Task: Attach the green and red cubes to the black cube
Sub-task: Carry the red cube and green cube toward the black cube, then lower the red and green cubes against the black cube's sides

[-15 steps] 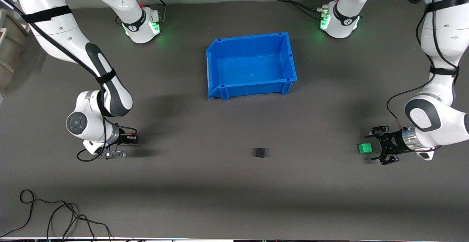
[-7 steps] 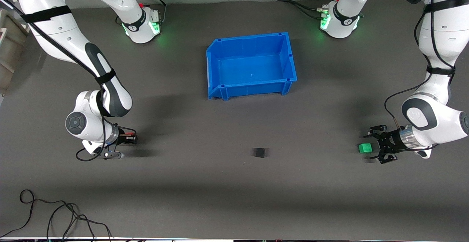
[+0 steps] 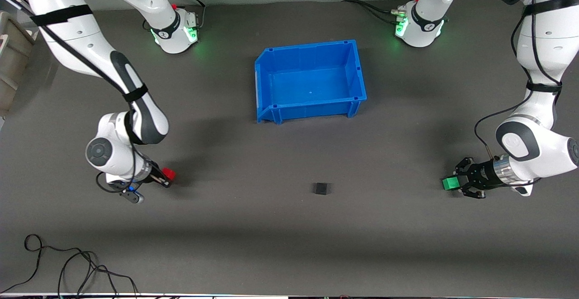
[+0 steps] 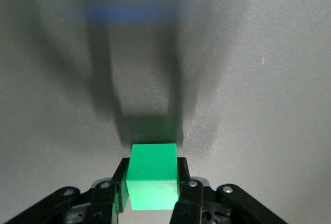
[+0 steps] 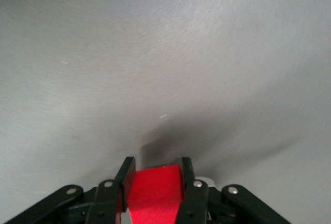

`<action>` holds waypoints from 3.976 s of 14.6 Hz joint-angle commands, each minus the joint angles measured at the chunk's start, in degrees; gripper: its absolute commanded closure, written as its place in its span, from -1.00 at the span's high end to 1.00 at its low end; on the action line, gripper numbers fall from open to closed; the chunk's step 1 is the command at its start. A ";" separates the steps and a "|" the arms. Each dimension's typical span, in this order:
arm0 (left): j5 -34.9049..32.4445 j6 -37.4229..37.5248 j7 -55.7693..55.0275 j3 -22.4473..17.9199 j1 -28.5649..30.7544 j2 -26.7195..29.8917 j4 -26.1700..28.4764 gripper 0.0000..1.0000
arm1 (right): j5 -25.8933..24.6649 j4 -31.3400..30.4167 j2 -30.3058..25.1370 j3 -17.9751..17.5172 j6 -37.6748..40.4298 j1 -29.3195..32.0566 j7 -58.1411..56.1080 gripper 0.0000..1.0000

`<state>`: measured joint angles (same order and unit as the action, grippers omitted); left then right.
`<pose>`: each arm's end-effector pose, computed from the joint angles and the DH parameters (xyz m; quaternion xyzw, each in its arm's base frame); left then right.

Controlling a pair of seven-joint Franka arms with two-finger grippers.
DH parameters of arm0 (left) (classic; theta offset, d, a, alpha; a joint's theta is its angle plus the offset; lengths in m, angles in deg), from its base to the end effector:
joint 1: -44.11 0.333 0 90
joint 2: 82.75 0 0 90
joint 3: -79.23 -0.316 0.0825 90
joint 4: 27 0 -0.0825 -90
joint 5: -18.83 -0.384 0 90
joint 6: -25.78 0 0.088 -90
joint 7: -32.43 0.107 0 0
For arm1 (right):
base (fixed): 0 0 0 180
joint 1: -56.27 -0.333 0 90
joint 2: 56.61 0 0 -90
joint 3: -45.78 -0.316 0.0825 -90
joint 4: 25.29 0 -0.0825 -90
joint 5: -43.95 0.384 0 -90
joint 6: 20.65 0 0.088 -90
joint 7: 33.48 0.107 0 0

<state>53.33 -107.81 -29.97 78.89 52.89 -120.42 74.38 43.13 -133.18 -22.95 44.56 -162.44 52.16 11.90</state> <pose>0.6454 0.0937 0.1838 0.6495 0.7314 -0.1315 0.1612 0.6330 0.0585 0.1943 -0.9408 0.3388 -0.0013 0.0023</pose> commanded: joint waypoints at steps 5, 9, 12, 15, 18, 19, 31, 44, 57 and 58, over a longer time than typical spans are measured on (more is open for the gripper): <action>0.92 10.54 -1.94 1.65 -1.73 4.97 -4.43 -1.00 | 18.29 14.71 5.62 0.08 9.87 -5.02 24.02 -1.00; 0.92 8.62 -6.84 3.42 -8.04 4.36 -6.98 -1.00 | 18.92 21.47 9.75 0.17 9.78 -10.64 38.42 -1.00; 0.92 4.05 -10.36 3.42 -13.68 4.00 -6.99 -1.00 | 18.83 27.89 14.40 0.17 9.78 -13.81 49.42 -1.00; 0.92 -1.04 -13.26 3.42 -19.04 2.69 -7.08 -1.00 | 18.31 32.55 17.57 0.17 9.69 -17.41 57.25 -1.00; 1.01 -8.33 -15.99 3.50 -24.40 -0.90 -8.30 -1.00 | 18.22 34.76 18.46 0.17 9.52 -20.40 62.00 -1.00; 0.58 -10.09 -19.05 3.42 -26.07 -2.49 -9.52 -1.00 | 18.22 35.37 18.72 0.17 9.52 -20.93 63.67 -1.00; 0.22 -16.88 -27.16 3.24 -33.29 -10.32 -14.28 -1.00 | 12.24 40.56 22.86 0.87 9.52 -29.11 79.86 -1.00; -0.92 -15.82 -33.04 2.98 -37.33 -10.50 -14.55 -1.00 | 12.15 41.09 23.82 0.96 9.43 -28.67 81.27 -1.00; -0.92 -16.61 -35.25 2.98 -39.53 -11.90 -16.83 -1.00 | 12.07 42.67 27.43 1.13 5.39 -28.41 81.18 -1.00; -0.92 -16.79 -35.25 2.98 -39.88 -12.17 -16.83 -1.00 | 12.07 42.76 27.43 1.13 5.39 -28.50 81.27 -1.00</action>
<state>53.19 -124.49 -63.29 82.95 14.44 -131.14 59.26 56.51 -93.22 2.66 45.51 -156.76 23.96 91.07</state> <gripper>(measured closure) 0.604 0.595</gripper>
